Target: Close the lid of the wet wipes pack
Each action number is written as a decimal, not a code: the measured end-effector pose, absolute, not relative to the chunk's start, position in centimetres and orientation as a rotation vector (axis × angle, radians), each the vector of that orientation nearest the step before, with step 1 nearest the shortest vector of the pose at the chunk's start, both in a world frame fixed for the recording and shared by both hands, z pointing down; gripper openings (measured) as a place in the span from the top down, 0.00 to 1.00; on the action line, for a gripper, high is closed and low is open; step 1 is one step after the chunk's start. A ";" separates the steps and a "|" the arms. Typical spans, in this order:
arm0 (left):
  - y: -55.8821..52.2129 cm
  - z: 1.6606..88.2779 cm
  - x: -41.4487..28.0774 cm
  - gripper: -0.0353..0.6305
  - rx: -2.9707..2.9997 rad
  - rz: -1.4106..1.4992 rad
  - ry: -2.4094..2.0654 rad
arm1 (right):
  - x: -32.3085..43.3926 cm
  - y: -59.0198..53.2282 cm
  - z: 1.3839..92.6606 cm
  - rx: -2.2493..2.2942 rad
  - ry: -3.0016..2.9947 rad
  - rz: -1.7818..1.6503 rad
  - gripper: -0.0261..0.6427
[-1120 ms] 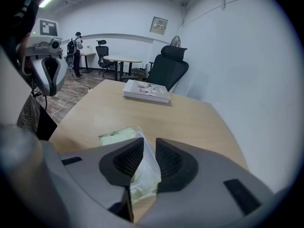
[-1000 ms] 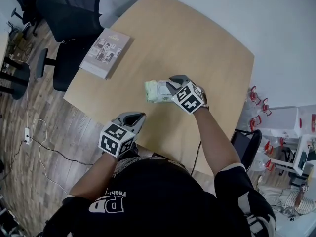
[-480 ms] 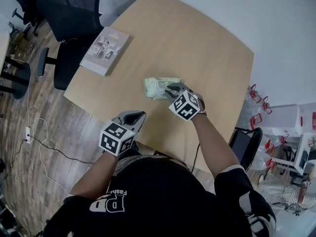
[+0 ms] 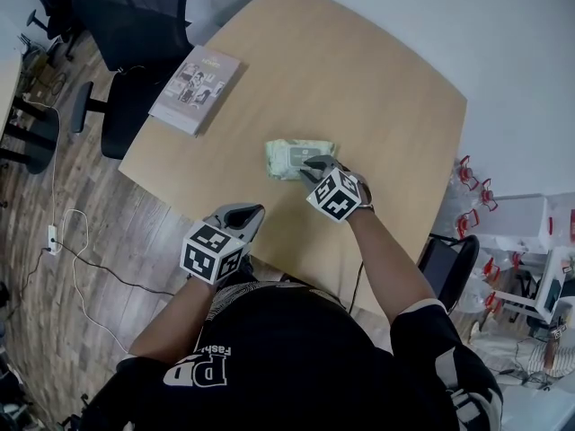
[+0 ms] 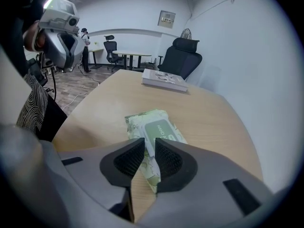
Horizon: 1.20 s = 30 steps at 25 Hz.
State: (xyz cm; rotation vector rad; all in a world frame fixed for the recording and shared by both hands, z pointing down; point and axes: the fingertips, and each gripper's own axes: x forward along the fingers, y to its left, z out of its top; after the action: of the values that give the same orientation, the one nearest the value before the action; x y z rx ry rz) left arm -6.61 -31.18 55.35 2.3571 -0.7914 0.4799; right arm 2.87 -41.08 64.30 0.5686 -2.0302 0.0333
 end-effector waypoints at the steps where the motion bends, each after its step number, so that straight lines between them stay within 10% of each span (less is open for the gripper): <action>1: -31.2 55.4 -6.6 0.92 2.356 0.482 -0.791 | 2.9 -41.0 64.5 0.565 -2.029 0.036 0.86; 30: -30.4 54.6 -7.0 0.92 2.389 0.471 -0.751 | 2.4 -40.3 63.8 0.646 -2.034 0.042 0.88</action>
State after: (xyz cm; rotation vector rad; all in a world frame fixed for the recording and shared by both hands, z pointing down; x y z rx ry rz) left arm -7.04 -30.44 54.57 2.3890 -0.7506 0.4713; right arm 2.41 -40.29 63.83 0.6464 -2.0340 0.0420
